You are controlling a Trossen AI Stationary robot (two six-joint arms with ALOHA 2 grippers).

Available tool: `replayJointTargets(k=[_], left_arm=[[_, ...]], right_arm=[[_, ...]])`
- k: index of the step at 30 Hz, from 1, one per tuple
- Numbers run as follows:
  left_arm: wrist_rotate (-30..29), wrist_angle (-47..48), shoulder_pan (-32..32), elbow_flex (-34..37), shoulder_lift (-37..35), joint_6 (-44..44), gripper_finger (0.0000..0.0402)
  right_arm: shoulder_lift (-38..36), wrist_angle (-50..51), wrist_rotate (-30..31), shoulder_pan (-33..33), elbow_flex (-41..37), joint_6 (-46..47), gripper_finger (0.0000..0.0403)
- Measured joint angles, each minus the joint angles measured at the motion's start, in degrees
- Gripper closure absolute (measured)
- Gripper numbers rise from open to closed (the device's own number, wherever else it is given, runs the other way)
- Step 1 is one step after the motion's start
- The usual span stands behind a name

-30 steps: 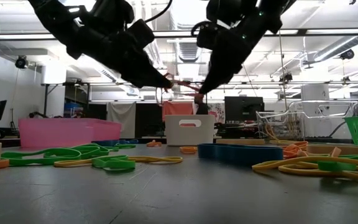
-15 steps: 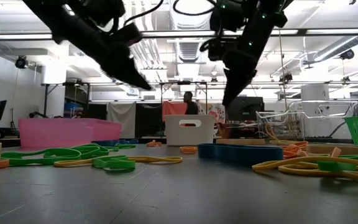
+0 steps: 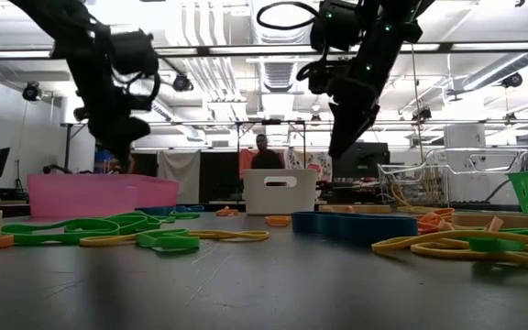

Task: Sort rubber bands into baskets
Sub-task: Put the orange rubber band into the pink bin, then put the green rubber band into the green bin

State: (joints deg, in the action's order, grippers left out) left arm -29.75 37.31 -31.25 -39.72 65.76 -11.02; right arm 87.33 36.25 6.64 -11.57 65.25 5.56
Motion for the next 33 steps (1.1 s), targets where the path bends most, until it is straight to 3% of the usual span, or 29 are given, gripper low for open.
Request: replayJointTargets(k=[10, 14, 18, 26, 33], left_arm=[[0.0, -0.3, -3.6, 0.0, 3.8, 0.0, 0.0251], [5.1, -0.3, -2.7, 0.0, 3.2, 0.0, 0.0215], [13.2, -0.7, -0.3, 0.0, 1.5, 1.1, 0.0206], [15.9, -0.2, 10.3, -1.3, -0.6, 0.6, 0.0209], [19.9, -1.5, 24.4, -5.2, 0.7, 8.0, 0.0209]], right_arm=[[0.0, -1.2, 0.0, 0.0, 0.0, 0.0, 0.0211], [0.0, -1.2, -0.1, 0.0, 0.0, -0.1, 0.0211], [0.0, -1.2, -0.1, 0.0, 0.0, -0.2, 0.0211], [0.0, -1.3, -0.2, 0.0, 0.0, -1.1, 0.0211], [0.0, -1.4, -0.8, 0.1, 0.0, -1.1, 0.0211]])
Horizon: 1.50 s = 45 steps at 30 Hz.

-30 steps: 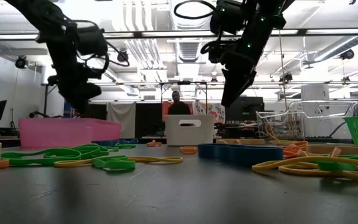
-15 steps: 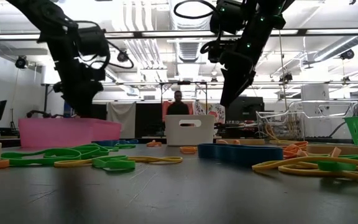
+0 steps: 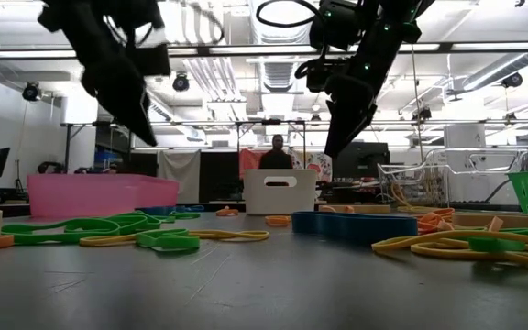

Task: Sort rubber bands into baskets
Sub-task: Put the green rubber band into the green bin

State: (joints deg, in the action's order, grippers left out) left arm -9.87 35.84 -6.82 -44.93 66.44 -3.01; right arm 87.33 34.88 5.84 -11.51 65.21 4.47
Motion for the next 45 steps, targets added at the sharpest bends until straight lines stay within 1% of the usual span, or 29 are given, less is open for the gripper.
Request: replayJointTargets(k=[3, 5, 8, 12, 17, 21, 24, 26, 28, 33, 37, 41, 45], left_arm=[[0.0, -1.4, 3.9, -0.3, 1.8, 2.3, 0.0209], [0.0, -2.1, 5.3, 0.0, 3.5, 3.9, 0.0209], [-0.4, -1.9, 5.2, 0.7, 7.2, 4.1, 0.0209], [-3.2, -2.7, 4.8, 0.4, 13.0, 4.0, 0.0209], [-3.4, -1.5, 4.4, -3.6, 19.4, 4.1, 0.021], [-6.0, 2.7, 4.2, -7.3, 23.5, 4.2, 0.021], [-5.6, 4.1, 4.3, -8.6, 24.9, 4.9, 0.021], [-3.2, 4.6, 4.3, -8.6, 25.2, 5.9, 0.021], [-1.3, 3.9, 4.3, -8.5, 25.2, 6.5, 0.021], [-0.7, 2.9, 4.3, -7.9, 25.8, 5.3, 0.021], [2.3, -0.6, 4.4, -7.9, 27.6, 4.8, 0.021], [2.4, -0.3, 4.4, -7.8, 29.6, 3.5, 0.0214], [2.5, -0.5, 4.4, -7.9, 31.0, 2.5, 0.0234]], right_arm=[[0.0, -0.1, 0.0, 0.0, 0.0, -0.1, 0.0211], [0.0, -0.1, 0.0, 0.0, -0.1, -0.6, 0.0211], [0.0, -0.7, -0.3, 0.0, -0.5, -1.3, 0.0211], [0.0, -1.2, -0.3, 0.0, -1.2, -2.1, 0.0211], [0.0, -1.3, -0.3, 0.0, -2.1, -2.3, 0.0211], [0.0, -1.4, -0.3, 0.0, -2.9, -2.1, 0.0211], [0.0, -1.4, -0.3, 0.0, -3.2, -2.0, 0.0211], [0.0, -1.4, -0.3, 0.0, -3.4, -2.0, 0.0211], [0.0, -1.4, -0.3, 0.0, -3.5, -2.1, 0.0211], [0.0, -2.0, -0.3, 0.0, -3.5, -2.4, 0.0211], [0.0, -2.6, -0.3, 0.0, -3.5, -2.5, 0.0211], [0.0, -2.6, -0.3, 0.0, -3.5, -2.4, 0.0211], [0.0, -2.5, -0.4, 0.3, -3.5, -2.2, 0.0211]])
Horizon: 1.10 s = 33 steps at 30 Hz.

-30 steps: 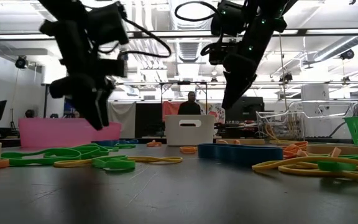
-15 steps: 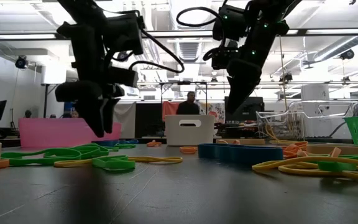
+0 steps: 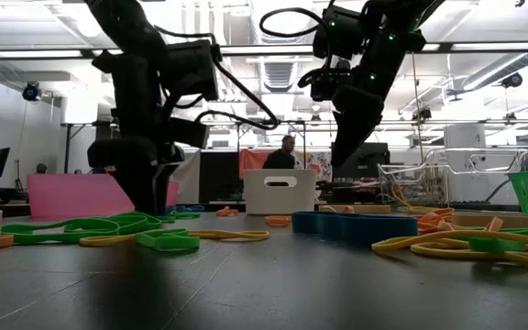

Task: Sort rubber bands into baskets
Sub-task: Put the green rubber band into the green bin

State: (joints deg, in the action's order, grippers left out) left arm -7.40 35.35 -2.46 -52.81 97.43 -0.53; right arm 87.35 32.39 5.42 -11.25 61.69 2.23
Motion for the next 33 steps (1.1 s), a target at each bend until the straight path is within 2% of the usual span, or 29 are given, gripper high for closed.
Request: replayJointTargets(k=[4, 8, 9, 12, 15, 19, 25, 31, 33], left_arm=[[0.1, -0.2, 0.4, 0.0, 0.3, 0.1, 0.0284], [-0.2, -0.1, 0.6, 0.1, -0.2, 0.8, 0.0377], [-0.8, 0.1, 0.6, 0.2, -0.5, 0.9, 0.0389], [-2.2, -0.6, 0.5, 0.2, -2.3, 1.2, 0.0396], [-2.7, -2.6, 0.6, 0.2, -4.5, 2.1, 0.04], [-2.7, -9.0, 0.7, 0.2, -8.2, 4.4, 0.0401], [-2.6, -16.4, 0.8, 0.2, -11.8, 6.1, 0.0401], [-2.8, -21.1, 0.8, 0.2, -11.9, 6.1, 0.0402], [-4.6, -21.8, 0.8, 0.2, -11.9, 6.1, 0.0402]], right_arm=[[0.0, 0.0, 0.0, 0.2, 0.0, -0.1, 0.0211], [-0.1, 0.2, 0.0, 0.5, 0.0, -0.6, 0.0211], [-0.2, 0.1, 0.0, 0.7, 0.0, -0.6, 0.0211], [-0.7, -1.3, 0.0, 1.2, 0.0, -0.8, 0.0211], [-0.6, -7.4, -1.4, 2.5, -0.8, -2.5, 0.0211], [0.0, -22.6, -5.5, 5.0, -4.6, -4.8, 0.0211], [2.7, -43.0, -5.6, 7.4, -8.8, -2.7, 0.0211], [6.6, -49.3, -5.5, 7.4, -8.9, 0.8, 0.0211], [8.0, -49.9, -5.5, 7.4, -8.4, 1.4, 0.0211]])
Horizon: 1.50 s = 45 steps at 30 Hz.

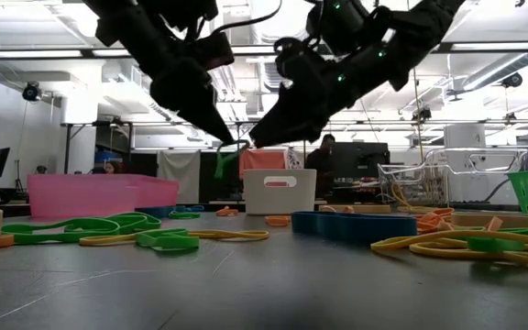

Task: Sort rubber bands into baskets
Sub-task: Put the green rubber band into the green bin

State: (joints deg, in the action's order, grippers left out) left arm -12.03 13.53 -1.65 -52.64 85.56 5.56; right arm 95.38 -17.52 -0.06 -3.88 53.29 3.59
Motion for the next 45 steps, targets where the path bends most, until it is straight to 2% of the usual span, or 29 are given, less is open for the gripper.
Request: replayJointTargets(k=[12, 16, 22, 28, 32, 38, 41, 45], left_arm=[[-0.9, -1.1, 0.1, -0.1, 0.0, 0.0, 0.0402], [-0.9, -1.1, 0.1, -0.1, 0.0, 0.0, 0.0402], [-0.9, -1.1, 0.1, -0.1, 0.0, 0.6, 0.0402], [-2.0, -1.8, 0.1, -0.1, 0.0, 0.9, 0.0398], [-2.0, -1.5, 0.1, -0.1, 0.0, 1.0, 0.0371], [-2.6, -1.4, 0.1, -0.2, -0.2, 1.0, 0.0298], [-4.3, -1.0, 0.1, -0.2, -0.6, 1.0, 0.0265], [-4.6, 1.1, 0.1, -0.2, -2.2, 1.1, 0.0234]], right_arm=[[4.8, -5.5, 0.0, 0.0, 1.8, 2.9, 0.0223], [4.9, -5.5, 0.0, 0.0, 1.9, 2.6, 0.0262], [4.9, -5.5, 0.1, 0.0, 1.9, -0.3, 0.0379], [4.8, -4.8, 0.0, 0.0, 1.8, -0.6, 0.0393], [4.5, -2.8, 0.0, 0.0, 1.8, -0.6, 0.0394], [3.4, 4.3, 0.0, 0.0, 1.8, -0.6, 0.0394], [1.0, 11.0, 0.0, 0.0, 1.8, 0.1, 0.0394], [-4.8, 25.8, 0.0, 0.0, 1.8, 3.1, 0.0394]])
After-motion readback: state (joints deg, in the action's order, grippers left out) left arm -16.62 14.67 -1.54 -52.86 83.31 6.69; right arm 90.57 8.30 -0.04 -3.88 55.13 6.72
